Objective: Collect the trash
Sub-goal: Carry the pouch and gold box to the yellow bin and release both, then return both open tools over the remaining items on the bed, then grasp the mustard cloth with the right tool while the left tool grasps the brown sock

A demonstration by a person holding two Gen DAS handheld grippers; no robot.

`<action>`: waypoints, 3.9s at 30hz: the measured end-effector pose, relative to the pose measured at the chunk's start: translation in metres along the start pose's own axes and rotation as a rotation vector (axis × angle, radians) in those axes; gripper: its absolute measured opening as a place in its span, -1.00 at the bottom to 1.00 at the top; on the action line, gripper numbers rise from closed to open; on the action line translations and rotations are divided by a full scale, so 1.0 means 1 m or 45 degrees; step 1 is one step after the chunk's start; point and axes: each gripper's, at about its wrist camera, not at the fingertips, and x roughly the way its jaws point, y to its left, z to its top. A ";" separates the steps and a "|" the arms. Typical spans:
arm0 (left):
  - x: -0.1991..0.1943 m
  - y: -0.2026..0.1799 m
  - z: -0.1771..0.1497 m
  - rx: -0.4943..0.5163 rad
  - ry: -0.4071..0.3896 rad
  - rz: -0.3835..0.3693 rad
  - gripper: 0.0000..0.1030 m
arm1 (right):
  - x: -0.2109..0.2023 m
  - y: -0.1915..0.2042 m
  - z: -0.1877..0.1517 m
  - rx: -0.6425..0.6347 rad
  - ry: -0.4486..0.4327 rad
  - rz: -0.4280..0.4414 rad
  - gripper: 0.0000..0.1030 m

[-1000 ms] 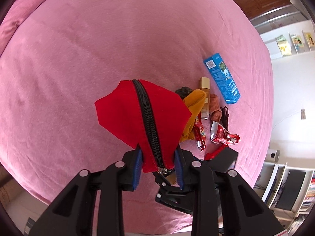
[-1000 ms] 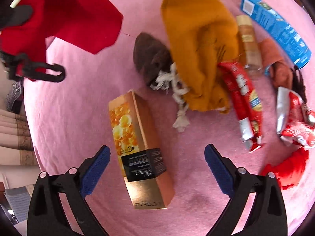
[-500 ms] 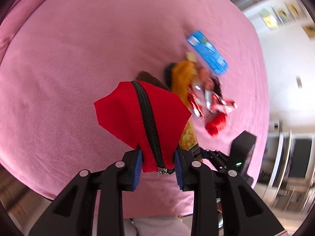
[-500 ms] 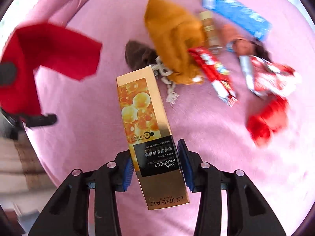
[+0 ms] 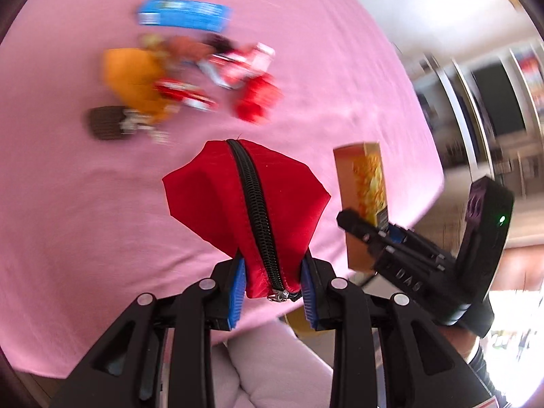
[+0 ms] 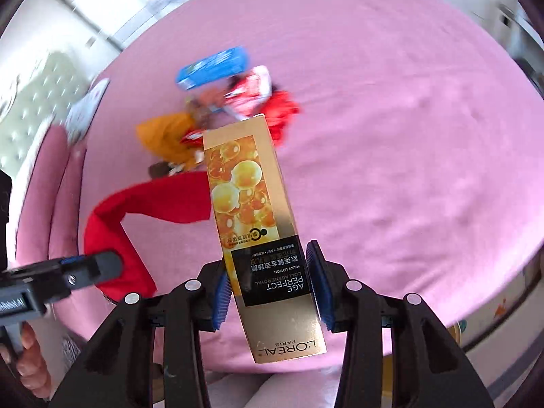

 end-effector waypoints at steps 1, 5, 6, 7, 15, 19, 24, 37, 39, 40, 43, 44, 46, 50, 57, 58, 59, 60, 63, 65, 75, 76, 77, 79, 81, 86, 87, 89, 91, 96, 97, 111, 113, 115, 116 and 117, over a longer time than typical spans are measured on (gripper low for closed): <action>0.009 -0.019 -0.003 0.048 0.029 -0.009 -0.44 | -0.013 -0.016 -0.006 0.036 -0.013 -0.013 -0.21; 0.047 -0.084 -0.019 0.206 0.151 -0.051 -0.44 | -0.047 -0.077 -0.043 0.198 -0.040 -0.061 -0.21; 0.058 -0.101 -0.025 0.246 0.178 -0.056 -0.44 | -0.054 -0.093 -0.054 0.240 -0.045 -0.075 -0.21; 0.067 -0.113 -0.028 0.274 0.201 -0.059 -0.44 | -0.063 -0.111 -0.065 0.284 -0.047 -0.090 -0.22; 0.160 -0.217 -0.093 0.536 0.470 -0.069 -0.44 | -0.084 -0.223 -0.168 0.651 -0.029 -0.166 -0.22; 0.205 -0.247 -0.131 0.685 0.588 -0.036 -0.44 | -0.083 -0.263 -0.216 0.779 -0.005 -0.176 -0.21; 0.257 -0.260 -0.168 0.810 0.718 -0.024 -0.44 | -0.066 -0.292 -0.252 0.887 0.057 -0.141 -0.20; 0.303 -0.265 -0.192 0.809 0.805 0.050 0.41 | -0.065 -0.325 -0.308 1.032 0.128 -0.155 0.05; 0.296 -0.266 -0.190 0.804 0.794 0.045 0.41 | -0.067 -0.324 -0.307 1.030 0.132 -0.165 0.05; 0.292 -0.266 -0.189 0.797 0.786 0.040 0.41 | -0.067 -0.323 -0.306 1.026 0.131 -0.162 0.05; 0.277 -0.263 -0.180 0.769 0.746 0.026 0.41 | -0.073 -0.320 -0.298 1.008 0.121 -0.164 0.05; 0.275 -0.264 -0.176 0.754 0.731 0.019 0.41 | -0.076 -0.318 -0.292 0.995 0.114 -0.162 0.05; 0.262 -0.261 -0.165 0.710 0.688 0.007 0.42 | -0.080 -0.312 -0.281 0.966 0.102 -0.159 0.06; 0.236 -0.244 -0.140 0.617 0.592 -0.010 0.42 | -0.087 -0.289 -0.245 0.855 0.076 -0.153 0.06; 0.174 -0.178 -0.083 0.401 0.390 0.011 0.43 | -0.074 -0.214 -0.163 0.619 0.070 -0.072 0.08; 0.160 -0.164 -0.075 0.362 0.354 0.012 0.43 | -0.070 -0.197 -0.149 0.576 0.072 -0.049 0.08; 0.150 -0.154 -0.069 0.334 0.327 0.018 0.43 | -0.065 -0.182 -0.135 0.534 0.073 -0.036 0.08; 0.136 -0.138 -0.062 0.292 0.286 0.028 0.43 | -0.061 -0.167 -0.123 0.494 0.075 -0.026 0.08; 0.096 -0.093 -0.044 0.176 0.178 0.050 0.43 | -0.048 -0.114 -0.089 0.360 0.083 0.021 0.08; 0.070 -0.061 -0.033 0.112 0.115 0.072 0.44 | -0.038 -0.076 -0.068 0.269 0.091 0.050 0.08; -0.034 0.088 0.004 -0.216 -0.168 0.139 0.46 | 0.010 0.081 0.009 -0.069 0.098 0.166 0.09; -0.040 0.101 0.006 -0.246 -0.186 0.143 0.46 | 0.015 0.094 0.015 -0.103 0.102 0.172 0.09; -0.044 0.108 0.006 -0.269 -0.198 0.143 0.46 | 0.021 0.104 0.022 -0.125 0.105 0.173 0.09; -0.054 0.128 0.012 -0.322 -0.225 0.143 0.46 | 0.030 0.125 0.034 -0.174 0.119 0.192 0.10; -0.060 0.140 0.016 -0.357 -0.246 0.145 0.48 | 0.036 0.141 0.043 -0.217 0.130 0.201 0.14; -0.064 0.165 0.031 -0.454 -0.278 0.153 0.50 | 0.061 0.173 0.072 -0.321 0.154 0.193 0.20; -0.062 0.169 0.034 -0.476 -0.279 0.157 0.53 | 0.068 0.178 0.078 -0.334 0.163 0.190 0.22; -0.060 0.177 0.038 -0.519 -0.289 0.156 0.53 | 0.081 0.186 0.090 -0.362 0.181 0.187 0.22; -0.055 0.189 0.044 -0.558 -0.288 0.156 0.53 | 0.096 0.194 0.103 -0.390 0.194 0.178 0.22; -0.039 0.217 0.054 -0.644 -0.275 0.176 0.53 | 0.142 0.216 0.127 -0.445 0.257 0.177 0.23; -0.036 0.222 0.056 -0.662 -0.270 0.173 0.53 | 0.153 0.220 0.131 -0.459 0.272 0.171 0.25; 0.012 0.265 0.059 -0.795 -0.158 0.161 0.53 | 0.237 0.261 0.142 -0.574 0.380 0.066 0.31; 0.016 0.265 0.059 -0.791 -0.145 0.163 0.53 | 0.238 0.259 0.144 -0.560 0.380 0.090 0.13; 0.020 0.265 0.061 -0.787 -0.135 0.161 0.53 | 0.235 0.259 0.146 -0.561 0.374 0.123 -0.24; 0.022 0.264 0.063 -0.787 -0.130 0.159 0.53 | 0.231 0.260 0.146 -0.578 0.360 0.132 -0.37; 0.024 0.265 0.065 -0.787 -0.126 0.156 0.53 | 0.228 0.260 0.147 -0.593 0.352 0.126 -0.50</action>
